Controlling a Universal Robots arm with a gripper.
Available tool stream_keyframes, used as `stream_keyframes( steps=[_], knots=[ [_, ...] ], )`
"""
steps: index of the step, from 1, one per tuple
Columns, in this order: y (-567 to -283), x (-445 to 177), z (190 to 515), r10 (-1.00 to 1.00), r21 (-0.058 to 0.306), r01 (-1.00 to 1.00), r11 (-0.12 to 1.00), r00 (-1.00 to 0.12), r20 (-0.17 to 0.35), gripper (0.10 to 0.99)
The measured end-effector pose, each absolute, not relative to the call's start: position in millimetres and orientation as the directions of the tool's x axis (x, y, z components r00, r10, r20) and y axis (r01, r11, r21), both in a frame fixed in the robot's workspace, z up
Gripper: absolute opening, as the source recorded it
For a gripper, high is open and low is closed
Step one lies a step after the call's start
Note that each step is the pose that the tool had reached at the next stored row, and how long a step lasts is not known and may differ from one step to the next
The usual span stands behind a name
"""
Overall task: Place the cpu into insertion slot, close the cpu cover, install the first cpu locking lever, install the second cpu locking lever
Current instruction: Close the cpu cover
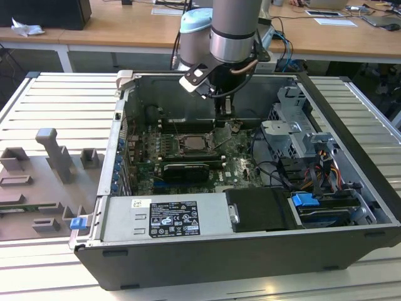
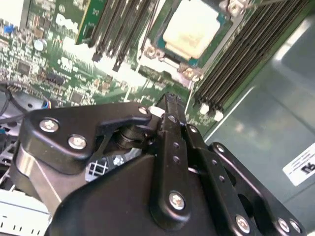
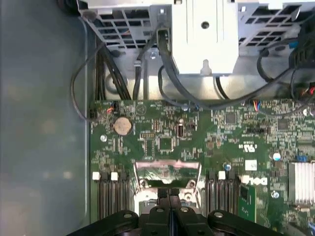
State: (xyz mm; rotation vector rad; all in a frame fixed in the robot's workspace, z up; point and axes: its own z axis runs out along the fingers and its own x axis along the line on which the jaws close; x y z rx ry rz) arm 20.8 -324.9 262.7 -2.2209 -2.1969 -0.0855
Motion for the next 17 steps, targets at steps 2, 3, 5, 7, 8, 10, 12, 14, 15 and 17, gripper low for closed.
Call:
stream_keyframes(
  steps=[2,3,5,7,8,10,12,14,15,17],
  knots=[
    [-325,26,263,0.999,0.026,1.000,-0.011,0.010,0.050,0.106],
    [-325,28,263,0.999,0.026,1.000,-0.010,0.009,0.051,0.106],
    [-325,30,263,0.999,0.026,1.000,0.001,-0.002,0.051,0.106],
    [-325,31,262,0.999,0.026,0.999,0.020,-0.021,0.051,0.106],
    [-325,33,262,0.998,0.026,0.999,0.026,-0.028,0.050,0.106],
    [-325,36,262,0.998,0.025,0.999,0.028,-0.029,0.049,0.106],
    [-324,41,262,0.998,0.024,0.999,0.028,-0.029,0.048,0.106],
    [-324,45,261,0.998,0.023,0.999,0.028,-0.029,0.048,0.106],
    [-324,46,261,0.998,0.023,0.999,0.028,-0.029,0.048,0.106],
    [-323,50,261,0.998,0.021,0.999,0.028,-0.029,0.047,0.106]
  ],
)
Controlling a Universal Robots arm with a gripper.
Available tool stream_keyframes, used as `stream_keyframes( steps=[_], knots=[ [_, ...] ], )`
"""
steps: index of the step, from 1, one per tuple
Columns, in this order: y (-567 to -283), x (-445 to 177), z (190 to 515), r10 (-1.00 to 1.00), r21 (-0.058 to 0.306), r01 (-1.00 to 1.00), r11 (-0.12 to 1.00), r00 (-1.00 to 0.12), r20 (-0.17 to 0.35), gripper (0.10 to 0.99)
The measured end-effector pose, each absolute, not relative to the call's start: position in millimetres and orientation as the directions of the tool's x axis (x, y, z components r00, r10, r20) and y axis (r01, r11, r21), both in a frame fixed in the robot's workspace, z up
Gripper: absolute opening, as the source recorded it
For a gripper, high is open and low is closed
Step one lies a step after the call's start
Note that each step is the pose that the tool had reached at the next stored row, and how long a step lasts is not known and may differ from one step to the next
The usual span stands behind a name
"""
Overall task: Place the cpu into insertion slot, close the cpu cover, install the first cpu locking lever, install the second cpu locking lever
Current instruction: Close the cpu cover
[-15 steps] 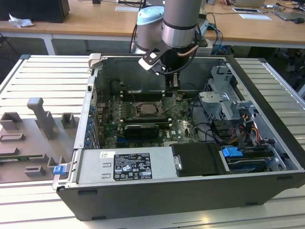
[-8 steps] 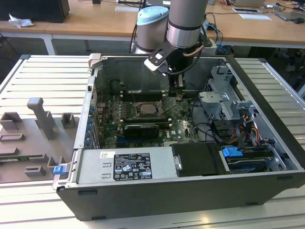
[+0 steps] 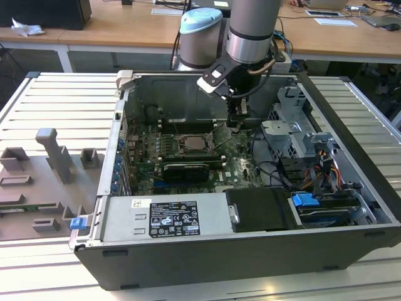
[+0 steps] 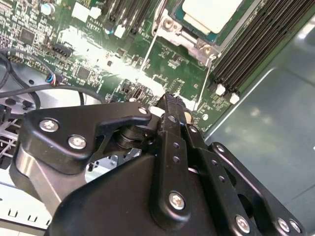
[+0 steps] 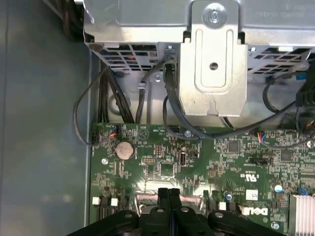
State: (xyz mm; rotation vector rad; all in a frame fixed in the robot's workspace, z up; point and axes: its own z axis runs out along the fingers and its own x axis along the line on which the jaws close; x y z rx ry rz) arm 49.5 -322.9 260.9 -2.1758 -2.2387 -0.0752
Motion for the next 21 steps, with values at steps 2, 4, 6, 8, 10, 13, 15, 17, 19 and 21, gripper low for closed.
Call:
stream_keyframes(
  steps=[2,4,6,8,10,13,15,17,19,21],
  knots=[
    [-322,52,260,0.999,0.021,0.999,0.028,-0.029,0.046,0.106],
    [-322,54,260,0.999,0.021,0.999,0.028,-0.029,0.046,0.106],
    [-321,57,259,0.999,0.021,0.999,0.028,-0.029,0.046,0.106],
    [-321,59,258,0.999,0.020,0.999,0.028,-0.029,0.045,0.106],
    [-320,61,257,0.999,0.020,0.999,0.028,-0.029,0.045,0.106],
    [-319,64,254,0.999,0.019,0.999,0.028,-0.029,0.045,0.106],
    [-319,64,251,0.999,0.018,0.999,0.028,-0.029,0.044,0.106],
    [-319,64,249,0.999,0.018,0.999,0.028,-0.029,0.045,0.106],
    [-319,63,249,0.999,0.017,0.999,0.028,-0.029,0.044,0.106],
    [-319,61,249,0.999,0.017,0.999,0.028,-0.029,0.044,0.106]
  ],
)
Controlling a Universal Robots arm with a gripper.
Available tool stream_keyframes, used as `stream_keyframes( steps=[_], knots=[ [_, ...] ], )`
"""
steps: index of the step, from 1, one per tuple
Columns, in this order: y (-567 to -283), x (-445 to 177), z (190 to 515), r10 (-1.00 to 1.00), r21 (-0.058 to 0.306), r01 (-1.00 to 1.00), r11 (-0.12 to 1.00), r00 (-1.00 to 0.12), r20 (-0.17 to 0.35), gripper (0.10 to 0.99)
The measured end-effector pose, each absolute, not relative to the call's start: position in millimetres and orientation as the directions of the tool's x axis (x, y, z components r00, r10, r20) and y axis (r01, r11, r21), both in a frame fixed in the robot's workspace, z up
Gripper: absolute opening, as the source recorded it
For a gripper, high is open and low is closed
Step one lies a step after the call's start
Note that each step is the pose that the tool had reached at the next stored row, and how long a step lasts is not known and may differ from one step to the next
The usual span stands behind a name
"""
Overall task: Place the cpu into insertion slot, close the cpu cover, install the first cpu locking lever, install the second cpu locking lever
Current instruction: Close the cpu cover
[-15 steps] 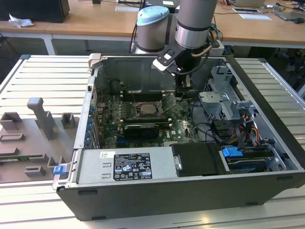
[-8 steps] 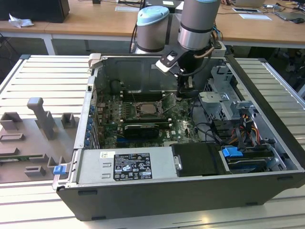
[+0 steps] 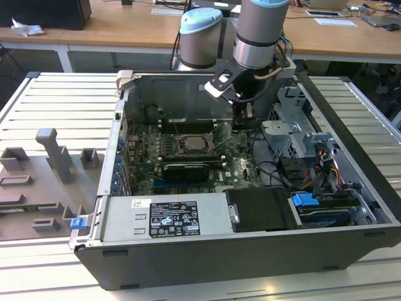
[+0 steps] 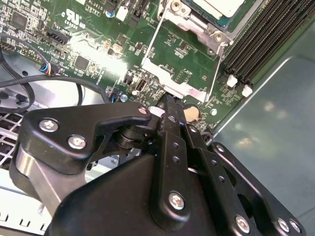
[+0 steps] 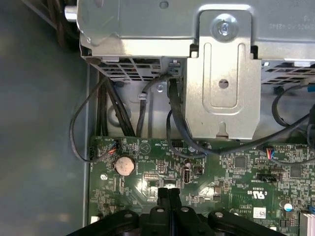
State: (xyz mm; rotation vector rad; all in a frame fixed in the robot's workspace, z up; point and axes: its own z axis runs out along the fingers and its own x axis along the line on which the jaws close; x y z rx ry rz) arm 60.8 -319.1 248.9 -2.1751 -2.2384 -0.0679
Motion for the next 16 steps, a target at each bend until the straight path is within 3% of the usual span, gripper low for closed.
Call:
stream_keyframes(
  steps=[16],
  knots=[
    [-319,25,250,0.999,0.017,0.999,0.029,-0.030,0.045,0.106]
  ],
)
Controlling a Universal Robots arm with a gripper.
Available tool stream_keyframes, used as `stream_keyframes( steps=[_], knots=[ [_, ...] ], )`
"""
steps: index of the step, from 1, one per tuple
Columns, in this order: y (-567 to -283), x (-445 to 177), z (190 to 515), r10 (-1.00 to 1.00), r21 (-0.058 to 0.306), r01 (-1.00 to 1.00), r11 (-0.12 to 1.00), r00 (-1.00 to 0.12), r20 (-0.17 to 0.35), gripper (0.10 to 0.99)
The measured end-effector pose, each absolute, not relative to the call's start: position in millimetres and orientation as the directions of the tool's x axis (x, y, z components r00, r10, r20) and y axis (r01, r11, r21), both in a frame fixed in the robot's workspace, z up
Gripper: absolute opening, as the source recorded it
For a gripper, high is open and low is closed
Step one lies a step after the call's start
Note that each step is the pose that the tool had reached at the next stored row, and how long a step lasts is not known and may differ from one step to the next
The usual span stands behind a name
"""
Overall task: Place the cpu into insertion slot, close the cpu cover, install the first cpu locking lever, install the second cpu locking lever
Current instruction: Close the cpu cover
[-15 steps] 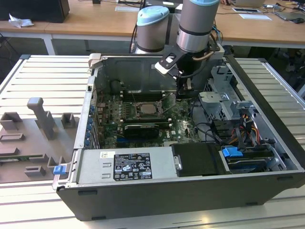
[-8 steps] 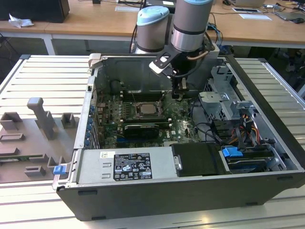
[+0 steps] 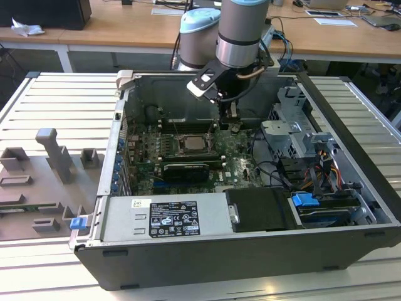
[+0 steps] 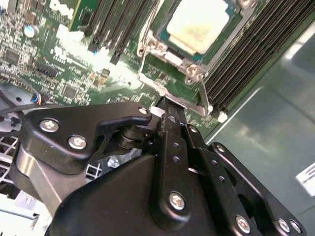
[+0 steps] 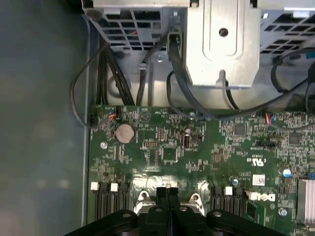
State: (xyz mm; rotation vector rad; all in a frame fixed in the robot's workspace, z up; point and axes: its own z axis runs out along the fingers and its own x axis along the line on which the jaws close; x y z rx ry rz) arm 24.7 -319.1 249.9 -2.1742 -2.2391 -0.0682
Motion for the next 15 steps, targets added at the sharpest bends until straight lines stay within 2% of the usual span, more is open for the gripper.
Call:
stream_keyframes(
  steps=[15],
  knots=[
    [-319,-2,241,0.999,0.017,0.999,0.030,-0.031,0.045,0.106]
  ],
)
